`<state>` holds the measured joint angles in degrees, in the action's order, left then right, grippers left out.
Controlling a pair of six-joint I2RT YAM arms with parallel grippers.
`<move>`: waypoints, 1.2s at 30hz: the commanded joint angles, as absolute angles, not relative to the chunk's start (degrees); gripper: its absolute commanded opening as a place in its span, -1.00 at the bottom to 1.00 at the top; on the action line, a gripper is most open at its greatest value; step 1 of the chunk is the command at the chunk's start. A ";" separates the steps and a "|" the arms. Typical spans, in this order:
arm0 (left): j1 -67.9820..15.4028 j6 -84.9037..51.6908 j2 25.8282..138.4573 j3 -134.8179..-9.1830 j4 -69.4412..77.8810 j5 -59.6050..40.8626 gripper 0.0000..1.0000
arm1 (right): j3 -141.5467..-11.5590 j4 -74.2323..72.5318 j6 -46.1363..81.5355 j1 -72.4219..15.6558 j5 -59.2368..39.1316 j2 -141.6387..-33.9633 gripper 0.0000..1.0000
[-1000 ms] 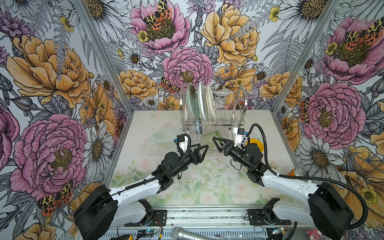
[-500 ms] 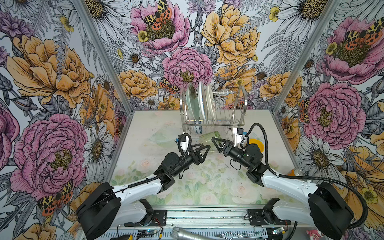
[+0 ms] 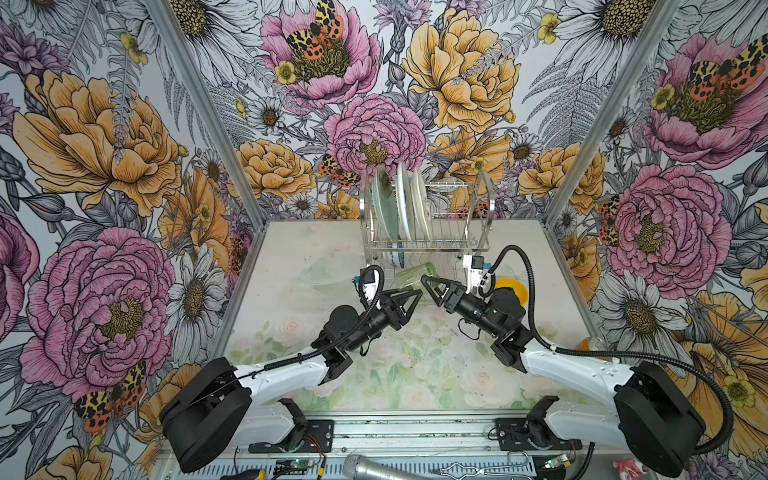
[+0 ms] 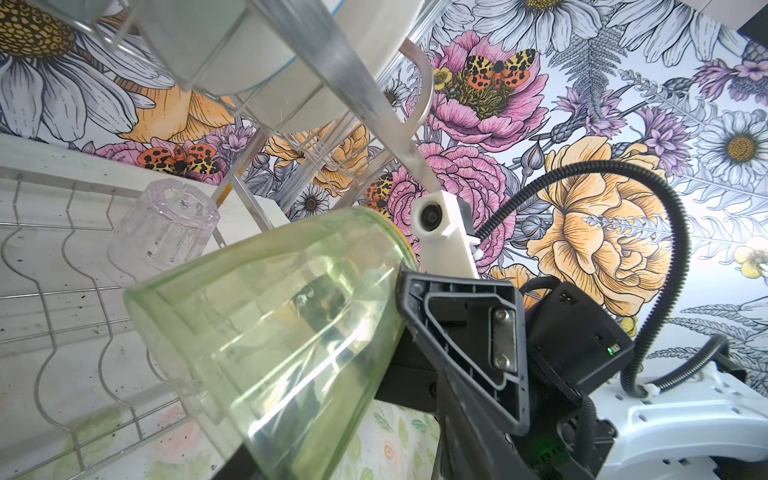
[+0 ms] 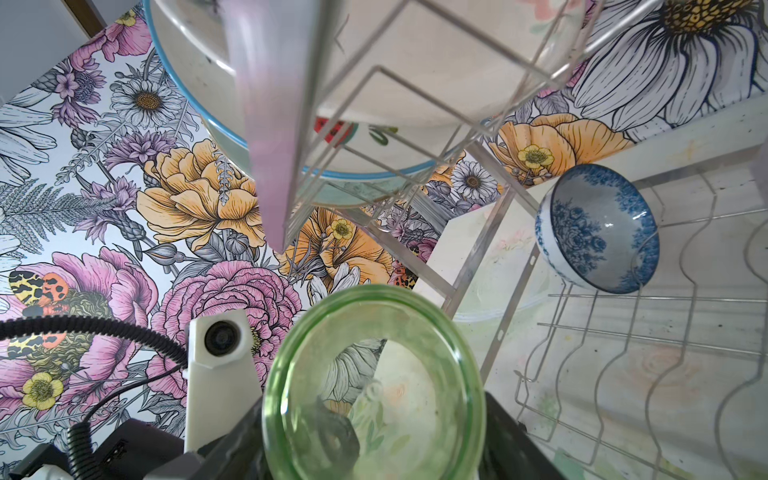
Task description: Unload the mixed dishes from the dish rack
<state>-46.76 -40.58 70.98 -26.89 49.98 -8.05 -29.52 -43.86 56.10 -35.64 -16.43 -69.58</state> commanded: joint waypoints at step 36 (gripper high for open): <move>-50.19 -32.43 60.75 -30.06 29.57 -0.88 -1.00 | -28.17 -44.51 53.80 -34.03 -15.30 -66.39 0.45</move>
